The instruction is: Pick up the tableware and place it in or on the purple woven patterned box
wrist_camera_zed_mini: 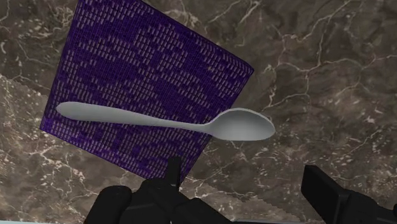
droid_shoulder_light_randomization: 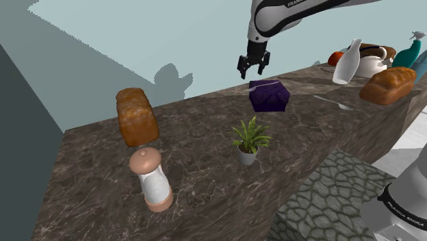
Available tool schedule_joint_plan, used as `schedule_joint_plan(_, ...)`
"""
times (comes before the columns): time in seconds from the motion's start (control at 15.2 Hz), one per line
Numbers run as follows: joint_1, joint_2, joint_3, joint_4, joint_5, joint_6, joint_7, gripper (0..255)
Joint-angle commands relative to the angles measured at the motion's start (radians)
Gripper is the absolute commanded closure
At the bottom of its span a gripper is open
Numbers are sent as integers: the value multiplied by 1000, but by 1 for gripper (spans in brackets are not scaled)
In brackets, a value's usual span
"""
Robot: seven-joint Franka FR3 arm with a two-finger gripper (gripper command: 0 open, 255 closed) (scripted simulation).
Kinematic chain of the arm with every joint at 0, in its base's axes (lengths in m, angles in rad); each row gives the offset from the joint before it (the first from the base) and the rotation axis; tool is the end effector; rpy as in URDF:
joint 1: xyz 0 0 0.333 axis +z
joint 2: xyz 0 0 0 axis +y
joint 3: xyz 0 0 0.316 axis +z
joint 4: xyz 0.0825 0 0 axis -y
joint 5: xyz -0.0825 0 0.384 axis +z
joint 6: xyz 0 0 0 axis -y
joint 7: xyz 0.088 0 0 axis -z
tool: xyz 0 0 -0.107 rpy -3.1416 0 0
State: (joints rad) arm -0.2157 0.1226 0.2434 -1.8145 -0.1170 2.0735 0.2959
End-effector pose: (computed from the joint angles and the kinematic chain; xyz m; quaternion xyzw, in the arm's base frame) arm 0.6100 0.0054 0.4843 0.9906 -0.1108 0.0754 0.0267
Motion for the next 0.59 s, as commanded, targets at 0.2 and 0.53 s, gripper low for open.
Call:
schedule_joint_plan(0.2, 2, -38, 4, 78, 15, -115, -10, 0)
schedule_joint_plan(0.53, 2, -38, 4, 78, 15, -115, -10, 0)
